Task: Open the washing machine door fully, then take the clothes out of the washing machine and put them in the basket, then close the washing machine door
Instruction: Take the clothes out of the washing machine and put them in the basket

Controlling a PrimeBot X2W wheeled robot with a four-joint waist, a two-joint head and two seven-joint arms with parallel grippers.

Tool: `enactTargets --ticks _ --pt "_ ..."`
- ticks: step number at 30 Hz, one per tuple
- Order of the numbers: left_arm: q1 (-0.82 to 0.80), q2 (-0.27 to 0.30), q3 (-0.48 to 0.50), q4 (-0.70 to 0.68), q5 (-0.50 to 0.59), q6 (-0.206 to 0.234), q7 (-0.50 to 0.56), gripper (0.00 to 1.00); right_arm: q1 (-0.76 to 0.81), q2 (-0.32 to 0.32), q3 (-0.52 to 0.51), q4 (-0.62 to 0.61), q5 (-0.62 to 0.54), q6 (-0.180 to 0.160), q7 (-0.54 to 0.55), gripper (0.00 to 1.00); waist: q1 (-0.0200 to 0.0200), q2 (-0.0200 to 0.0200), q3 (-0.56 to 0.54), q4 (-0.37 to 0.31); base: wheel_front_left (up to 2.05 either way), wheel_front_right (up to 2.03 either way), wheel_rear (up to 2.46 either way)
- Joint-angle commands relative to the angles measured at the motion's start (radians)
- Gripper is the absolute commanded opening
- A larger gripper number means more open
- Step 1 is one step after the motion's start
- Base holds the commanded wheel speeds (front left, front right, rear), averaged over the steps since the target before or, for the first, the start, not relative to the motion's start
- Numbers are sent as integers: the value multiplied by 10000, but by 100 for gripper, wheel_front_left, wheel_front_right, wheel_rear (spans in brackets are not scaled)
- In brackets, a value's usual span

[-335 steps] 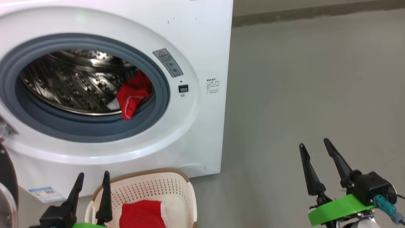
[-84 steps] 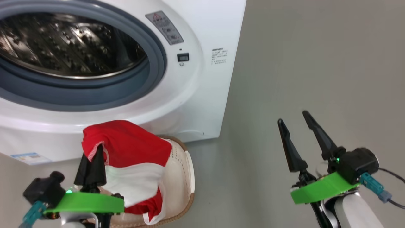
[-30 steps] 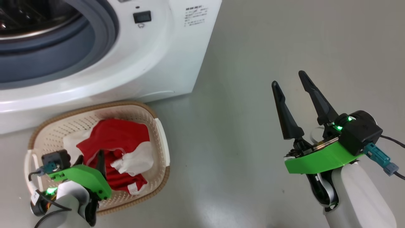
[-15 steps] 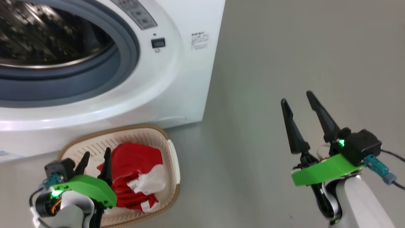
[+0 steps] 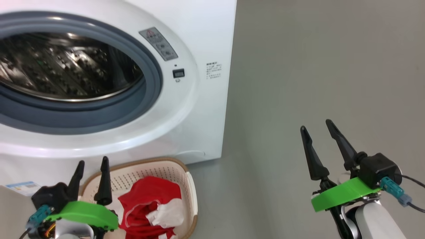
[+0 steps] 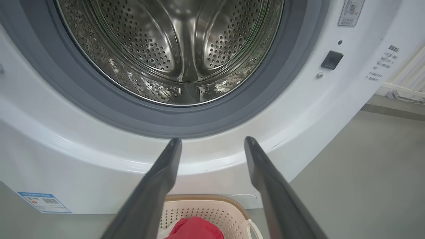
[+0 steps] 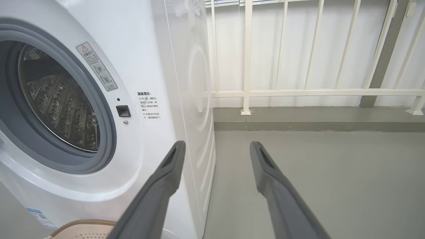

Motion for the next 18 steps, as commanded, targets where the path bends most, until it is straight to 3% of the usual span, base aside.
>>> enactTargets --ticks 1,18 --pt "179 131 397 -509 142 4 -121 100 59 3 132 -138 -68 65 -65 100 0 0 -418 58 0 0 0" --pt "1924 -102 746 -3078 648 -62 -122 100 703 3 -34 -235 -222 65 -65 100 0 0 -1502 115 0 0 0"
